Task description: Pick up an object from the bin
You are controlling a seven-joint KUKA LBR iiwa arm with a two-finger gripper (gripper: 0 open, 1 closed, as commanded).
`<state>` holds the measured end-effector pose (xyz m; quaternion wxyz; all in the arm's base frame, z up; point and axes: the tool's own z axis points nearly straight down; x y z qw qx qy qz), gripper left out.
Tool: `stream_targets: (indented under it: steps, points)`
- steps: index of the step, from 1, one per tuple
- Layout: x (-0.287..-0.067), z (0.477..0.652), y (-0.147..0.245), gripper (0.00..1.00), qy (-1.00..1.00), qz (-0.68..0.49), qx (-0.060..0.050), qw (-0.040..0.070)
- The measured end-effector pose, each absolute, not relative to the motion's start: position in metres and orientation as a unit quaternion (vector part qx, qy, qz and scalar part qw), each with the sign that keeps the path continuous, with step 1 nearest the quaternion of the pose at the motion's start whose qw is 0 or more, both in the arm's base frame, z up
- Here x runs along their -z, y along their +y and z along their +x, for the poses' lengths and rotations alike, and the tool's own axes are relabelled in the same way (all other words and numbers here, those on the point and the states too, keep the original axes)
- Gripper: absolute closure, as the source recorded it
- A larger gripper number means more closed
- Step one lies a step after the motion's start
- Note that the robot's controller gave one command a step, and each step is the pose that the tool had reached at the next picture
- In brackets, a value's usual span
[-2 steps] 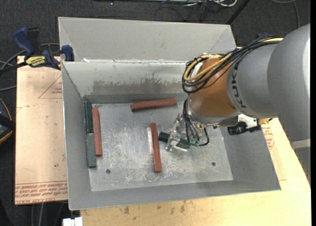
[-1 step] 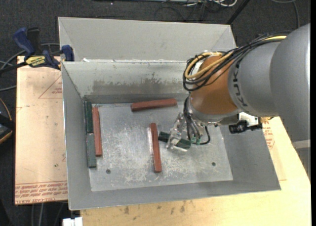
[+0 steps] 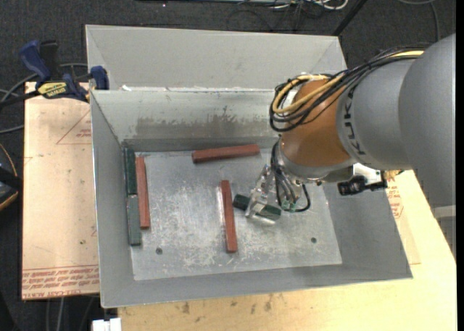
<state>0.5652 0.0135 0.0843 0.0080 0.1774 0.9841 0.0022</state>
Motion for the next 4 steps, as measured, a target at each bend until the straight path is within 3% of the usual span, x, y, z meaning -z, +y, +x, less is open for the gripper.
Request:
stream_targets:
  steps: [2, 4]
  points:
    - [-0.101, 0.563, 0.013, 1.0, 0.984, 0.177, 0.0, -0.001]
    - [-0.134, 0.563, 0.013, 1.0, 0.984, 0.177, -0.001, 0.0]
